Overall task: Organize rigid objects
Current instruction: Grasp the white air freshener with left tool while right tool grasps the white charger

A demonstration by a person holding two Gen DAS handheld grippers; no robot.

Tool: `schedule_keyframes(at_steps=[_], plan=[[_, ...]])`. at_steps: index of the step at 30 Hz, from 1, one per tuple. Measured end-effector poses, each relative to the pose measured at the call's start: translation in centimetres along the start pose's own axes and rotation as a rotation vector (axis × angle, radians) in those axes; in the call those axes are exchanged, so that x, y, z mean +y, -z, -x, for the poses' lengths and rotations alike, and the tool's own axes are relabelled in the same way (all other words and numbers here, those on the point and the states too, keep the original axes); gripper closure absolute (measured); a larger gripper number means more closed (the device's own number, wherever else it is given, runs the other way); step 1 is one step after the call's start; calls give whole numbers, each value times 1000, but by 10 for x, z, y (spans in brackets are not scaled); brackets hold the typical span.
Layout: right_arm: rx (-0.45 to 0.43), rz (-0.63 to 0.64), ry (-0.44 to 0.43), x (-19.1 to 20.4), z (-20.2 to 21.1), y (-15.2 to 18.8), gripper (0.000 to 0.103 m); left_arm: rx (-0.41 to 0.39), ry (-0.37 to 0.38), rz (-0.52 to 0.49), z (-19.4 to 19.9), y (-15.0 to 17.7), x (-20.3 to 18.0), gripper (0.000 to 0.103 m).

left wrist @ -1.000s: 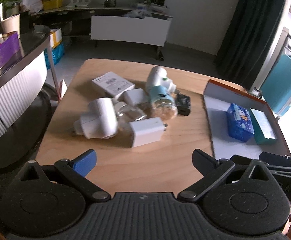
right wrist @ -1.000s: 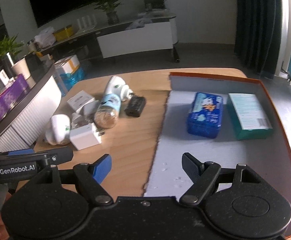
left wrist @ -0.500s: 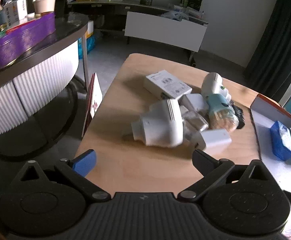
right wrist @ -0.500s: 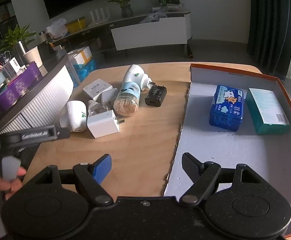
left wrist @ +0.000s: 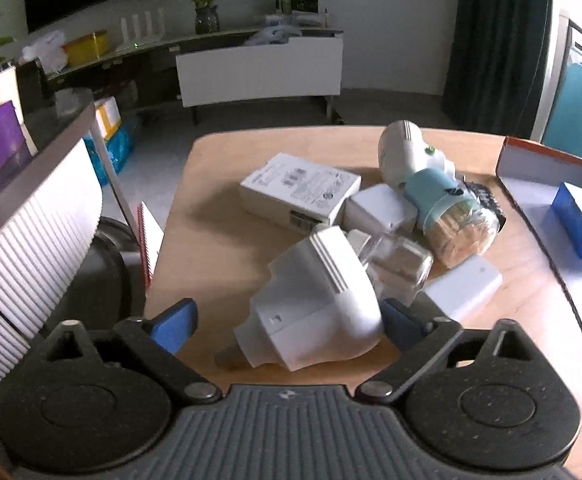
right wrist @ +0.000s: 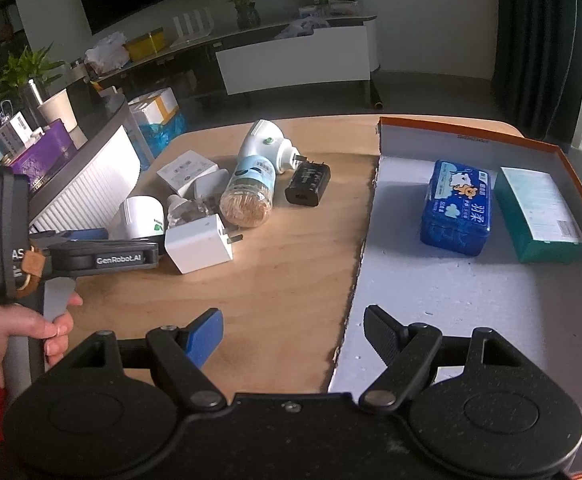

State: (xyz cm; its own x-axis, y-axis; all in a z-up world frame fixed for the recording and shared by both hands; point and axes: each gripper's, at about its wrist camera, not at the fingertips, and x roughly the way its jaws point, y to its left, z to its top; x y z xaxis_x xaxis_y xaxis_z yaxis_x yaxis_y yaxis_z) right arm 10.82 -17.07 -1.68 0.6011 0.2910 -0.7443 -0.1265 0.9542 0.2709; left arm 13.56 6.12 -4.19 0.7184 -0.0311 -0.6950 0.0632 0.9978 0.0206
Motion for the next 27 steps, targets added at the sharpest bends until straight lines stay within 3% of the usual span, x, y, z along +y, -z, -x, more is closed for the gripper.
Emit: schedule_keyframes(at_steps=[4,14,20,27], plan=[[3,8,-24,8,-8,-1,11,-19,18,-10,-1,2,-1,30],[-30,120,-125,49,-33,-8,11,-43,65,67,29,2,8,30],[-40,147,-149,63,-62,-23,6,-96,42,156,55,4,26,30],[-34,180,-116,72,-97,-40,3,-112,31,178,54,3,31,30]])
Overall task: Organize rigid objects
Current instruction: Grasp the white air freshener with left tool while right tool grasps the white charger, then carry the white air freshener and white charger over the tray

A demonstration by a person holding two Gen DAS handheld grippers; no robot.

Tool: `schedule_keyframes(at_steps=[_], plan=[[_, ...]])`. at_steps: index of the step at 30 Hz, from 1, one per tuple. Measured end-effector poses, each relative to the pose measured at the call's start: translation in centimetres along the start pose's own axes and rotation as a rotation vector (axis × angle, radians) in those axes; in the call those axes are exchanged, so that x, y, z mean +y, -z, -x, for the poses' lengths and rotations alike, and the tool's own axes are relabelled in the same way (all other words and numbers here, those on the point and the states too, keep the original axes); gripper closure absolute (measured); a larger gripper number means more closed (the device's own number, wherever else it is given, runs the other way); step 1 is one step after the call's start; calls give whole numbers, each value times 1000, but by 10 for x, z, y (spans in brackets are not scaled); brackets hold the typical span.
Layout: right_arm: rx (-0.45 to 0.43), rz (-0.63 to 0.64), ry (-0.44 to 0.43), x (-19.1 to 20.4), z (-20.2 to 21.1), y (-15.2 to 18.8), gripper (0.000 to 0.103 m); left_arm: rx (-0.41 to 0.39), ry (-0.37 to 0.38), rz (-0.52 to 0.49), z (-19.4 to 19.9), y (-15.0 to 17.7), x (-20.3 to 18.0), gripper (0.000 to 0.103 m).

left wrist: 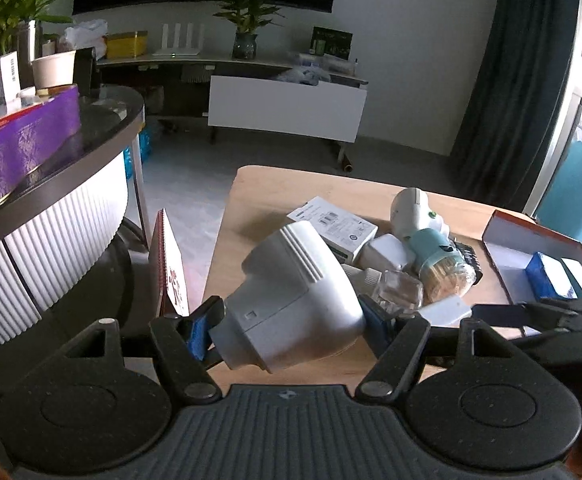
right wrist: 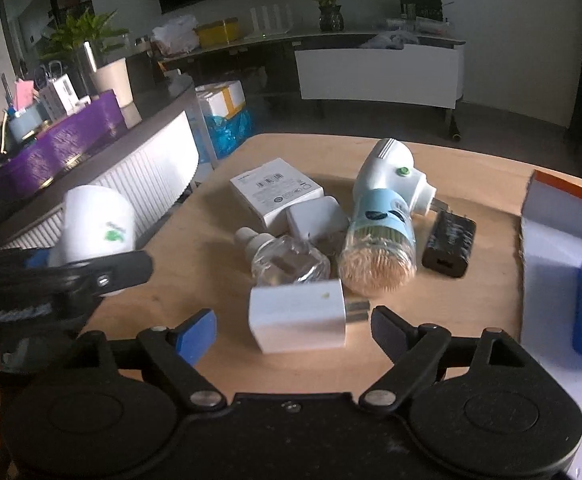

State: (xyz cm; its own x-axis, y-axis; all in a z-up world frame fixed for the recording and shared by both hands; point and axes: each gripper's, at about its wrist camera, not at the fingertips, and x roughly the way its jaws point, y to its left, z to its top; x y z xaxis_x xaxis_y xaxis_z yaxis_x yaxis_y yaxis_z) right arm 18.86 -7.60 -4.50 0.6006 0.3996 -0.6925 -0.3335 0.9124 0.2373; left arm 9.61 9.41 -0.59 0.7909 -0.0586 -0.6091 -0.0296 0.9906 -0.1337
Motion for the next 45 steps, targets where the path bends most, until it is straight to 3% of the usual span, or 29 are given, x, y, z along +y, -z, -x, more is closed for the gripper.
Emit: schedule_keyframes(at_steps=[4,5,6,27,45], plan=[[12,27,10,2,-11,-1,6,6,6,8,-2,2,2,30],[12,33,18,2,-11,0,19,5,5,6,-2,2,2,30],[13,35,6,2,-9,1,23,5,7,3,-2,2,2,30],[-109,-68,96,-25,108,30,23,-5,112,-40,31,11,-47,30],[-164,-145,148,-61,161,54,23,15,150,-70,40,13,-86,30]])
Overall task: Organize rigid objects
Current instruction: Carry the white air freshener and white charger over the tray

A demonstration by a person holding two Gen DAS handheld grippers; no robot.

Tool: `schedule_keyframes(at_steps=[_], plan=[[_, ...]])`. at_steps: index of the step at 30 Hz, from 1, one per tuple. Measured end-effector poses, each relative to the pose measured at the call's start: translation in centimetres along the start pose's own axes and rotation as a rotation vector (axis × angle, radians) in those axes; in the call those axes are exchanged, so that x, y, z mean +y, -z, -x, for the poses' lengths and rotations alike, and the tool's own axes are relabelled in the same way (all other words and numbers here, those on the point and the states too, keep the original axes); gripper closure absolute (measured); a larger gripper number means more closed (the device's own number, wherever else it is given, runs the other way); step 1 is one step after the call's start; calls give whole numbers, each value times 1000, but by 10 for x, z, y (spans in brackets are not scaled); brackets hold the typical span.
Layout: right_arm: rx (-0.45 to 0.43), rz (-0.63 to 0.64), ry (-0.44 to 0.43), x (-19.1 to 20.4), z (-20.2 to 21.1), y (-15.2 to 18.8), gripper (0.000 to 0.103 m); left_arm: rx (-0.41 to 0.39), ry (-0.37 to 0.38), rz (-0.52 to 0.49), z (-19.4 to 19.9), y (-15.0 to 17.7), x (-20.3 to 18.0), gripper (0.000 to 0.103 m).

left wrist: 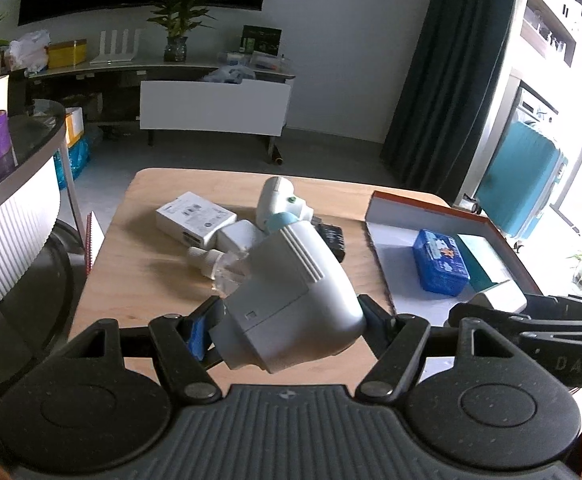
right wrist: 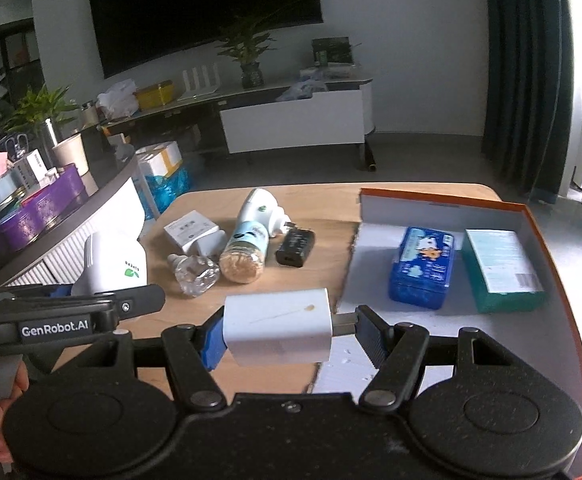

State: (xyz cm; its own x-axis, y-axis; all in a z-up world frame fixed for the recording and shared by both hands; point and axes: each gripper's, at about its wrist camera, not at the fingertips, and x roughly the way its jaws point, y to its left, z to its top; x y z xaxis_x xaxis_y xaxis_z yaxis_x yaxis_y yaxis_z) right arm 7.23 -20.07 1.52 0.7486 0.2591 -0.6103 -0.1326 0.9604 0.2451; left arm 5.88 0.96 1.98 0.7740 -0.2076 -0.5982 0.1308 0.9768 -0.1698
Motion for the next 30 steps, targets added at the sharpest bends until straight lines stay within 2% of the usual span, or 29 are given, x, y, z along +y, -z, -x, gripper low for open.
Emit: schedule_keyframes(at_steps=[17,30], plan=[[-24,-44,53,-27,18,7,23,15,55,-20,-4,2,-25,30],[-50,-96,121,-55,34,12,23,35,119,-71,-18,2,-61,30]])
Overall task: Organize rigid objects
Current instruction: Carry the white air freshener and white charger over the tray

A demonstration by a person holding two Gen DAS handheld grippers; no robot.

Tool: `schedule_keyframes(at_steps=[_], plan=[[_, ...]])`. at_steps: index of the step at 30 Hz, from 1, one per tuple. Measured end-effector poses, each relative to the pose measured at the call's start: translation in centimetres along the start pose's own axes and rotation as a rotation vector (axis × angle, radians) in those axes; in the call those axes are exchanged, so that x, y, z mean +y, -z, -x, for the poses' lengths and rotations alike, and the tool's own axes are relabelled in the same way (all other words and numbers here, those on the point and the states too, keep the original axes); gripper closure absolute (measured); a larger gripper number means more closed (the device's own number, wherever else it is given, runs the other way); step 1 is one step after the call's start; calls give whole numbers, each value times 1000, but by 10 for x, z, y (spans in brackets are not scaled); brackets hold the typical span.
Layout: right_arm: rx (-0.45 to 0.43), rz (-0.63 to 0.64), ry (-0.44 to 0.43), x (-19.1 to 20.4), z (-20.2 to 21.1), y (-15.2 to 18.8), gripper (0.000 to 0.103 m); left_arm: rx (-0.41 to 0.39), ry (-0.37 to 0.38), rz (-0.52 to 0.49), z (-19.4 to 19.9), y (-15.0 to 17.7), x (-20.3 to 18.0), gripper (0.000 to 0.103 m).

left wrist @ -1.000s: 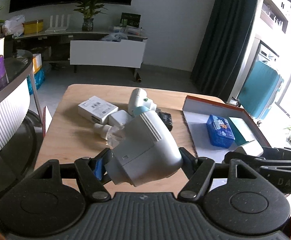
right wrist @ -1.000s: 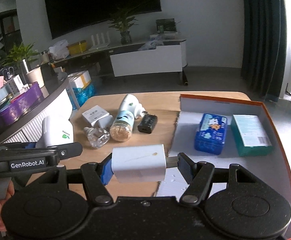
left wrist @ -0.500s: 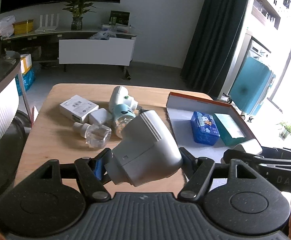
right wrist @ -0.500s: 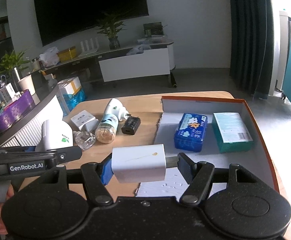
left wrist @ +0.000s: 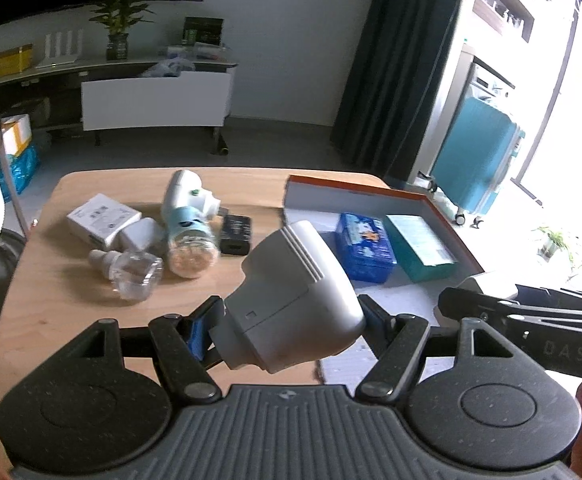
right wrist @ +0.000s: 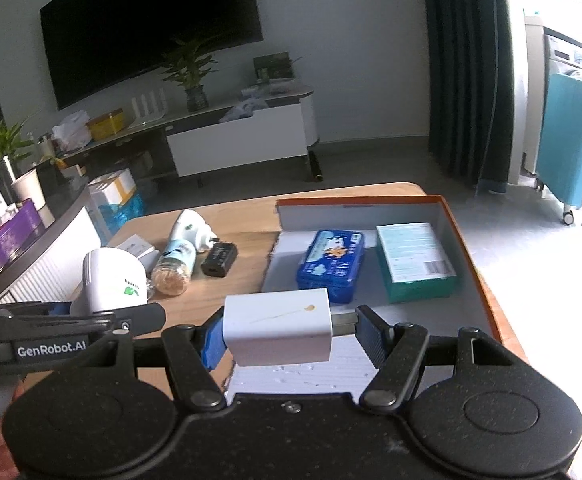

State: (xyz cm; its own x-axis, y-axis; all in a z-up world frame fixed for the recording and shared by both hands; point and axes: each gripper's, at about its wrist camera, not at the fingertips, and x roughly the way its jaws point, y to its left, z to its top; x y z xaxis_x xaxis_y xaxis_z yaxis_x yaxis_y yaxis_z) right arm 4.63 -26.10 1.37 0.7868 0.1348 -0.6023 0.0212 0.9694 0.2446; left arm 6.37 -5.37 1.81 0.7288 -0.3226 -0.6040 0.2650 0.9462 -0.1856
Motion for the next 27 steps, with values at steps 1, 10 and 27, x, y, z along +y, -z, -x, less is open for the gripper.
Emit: schedule_keyframes(at_steps=[1,10,27], plan=[[-1,-3,3,-2,0,-1,23,1,5,-7,-1,0,-3,30],[-15,-36,39,-21,6,-1,23,14,39,-48,-11,-2,-23,30],[-42,-89,110,-55,9,-7,23,56,92,-100,-35,-3,-57,30]])
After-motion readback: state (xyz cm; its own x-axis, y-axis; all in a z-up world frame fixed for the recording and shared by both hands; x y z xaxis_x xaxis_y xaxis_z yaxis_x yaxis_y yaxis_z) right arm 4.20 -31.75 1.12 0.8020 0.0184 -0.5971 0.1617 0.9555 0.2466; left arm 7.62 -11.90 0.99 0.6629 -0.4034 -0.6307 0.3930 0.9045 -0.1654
